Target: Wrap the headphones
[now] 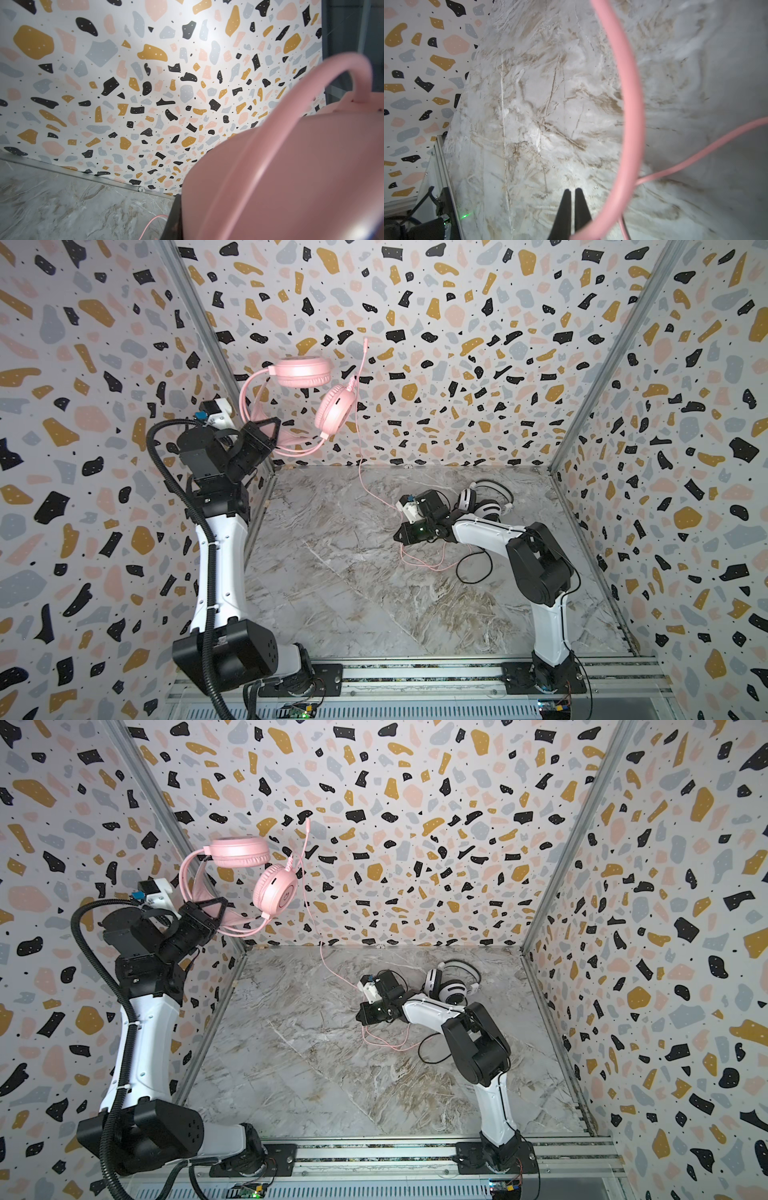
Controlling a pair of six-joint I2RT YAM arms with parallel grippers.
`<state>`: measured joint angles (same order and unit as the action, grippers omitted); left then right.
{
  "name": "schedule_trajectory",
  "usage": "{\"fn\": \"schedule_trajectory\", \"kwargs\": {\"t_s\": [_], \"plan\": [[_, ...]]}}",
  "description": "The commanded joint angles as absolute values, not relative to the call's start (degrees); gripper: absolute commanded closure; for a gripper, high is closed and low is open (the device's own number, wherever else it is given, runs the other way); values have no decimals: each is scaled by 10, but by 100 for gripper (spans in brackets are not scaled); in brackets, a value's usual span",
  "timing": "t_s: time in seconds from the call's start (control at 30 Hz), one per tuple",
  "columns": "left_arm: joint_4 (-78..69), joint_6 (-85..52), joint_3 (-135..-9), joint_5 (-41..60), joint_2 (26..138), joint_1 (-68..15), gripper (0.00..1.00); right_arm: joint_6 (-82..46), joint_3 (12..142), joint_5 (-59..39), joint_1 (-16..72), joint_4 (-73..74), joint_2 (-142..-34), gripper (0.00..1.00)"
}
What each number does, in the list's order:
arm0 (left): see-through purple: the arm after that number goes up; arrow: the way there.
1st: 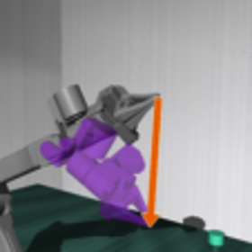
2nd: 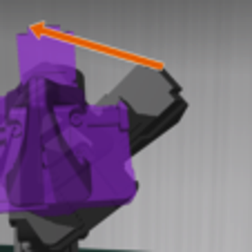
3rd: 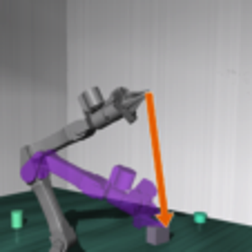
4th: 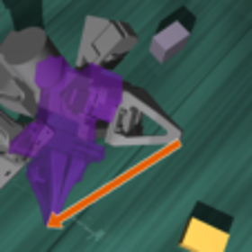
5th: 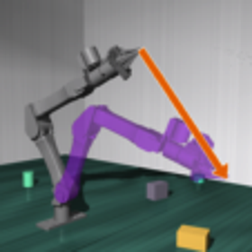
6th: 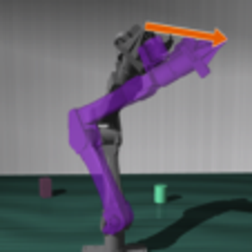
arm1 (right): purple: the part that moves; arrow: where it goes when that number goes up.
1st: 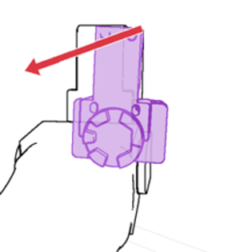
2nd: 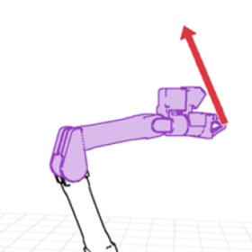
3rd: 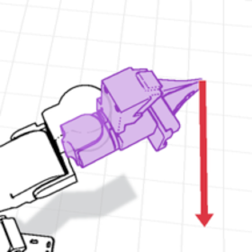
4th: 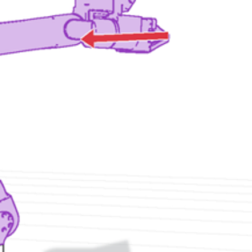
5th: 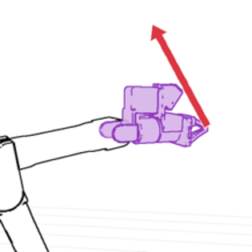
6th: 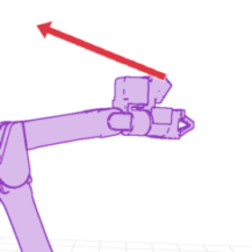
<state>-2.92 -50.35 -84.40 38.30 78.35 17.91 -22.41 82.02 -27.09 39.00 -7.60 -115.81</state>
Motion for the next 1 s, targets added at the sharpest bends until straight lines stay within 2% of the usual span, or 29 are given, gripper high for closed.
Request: {"fn": "schedule_trajectory", "kwargs": {"t_s": [0.0, 0.13, 0.27, 0.53, 0.73, 0.87, 0.97], "plan": [[-102, -540, -805, 344, 751, 174, 100, -165, 802, -235, 401, -156, -1111, 99], [-114, -528, -754, 278, 738, 129, 100, -124, 782, -169, 429, -226, -1063, 99], [-64, -453, -750, 208, 763, 80, 100, -101, 780, -129, 456, -274, -993, 99], [-50, -379, -746, 137, 832, 14, 100, -7, 894, -38, 496, -399, -918, 98], [44, -289, -790, 134, 893, -72, 100, 40, 1067, -32, 497, -437, -935, 97], [93, -242, -799, 173, 915, -87, 100, 85, 1177, -5, 497, -468, -969, 97], [143, -189, -803, 190, 916, -87, 100, 116, 1194, 50, 493, -459, -977, 97]]}}
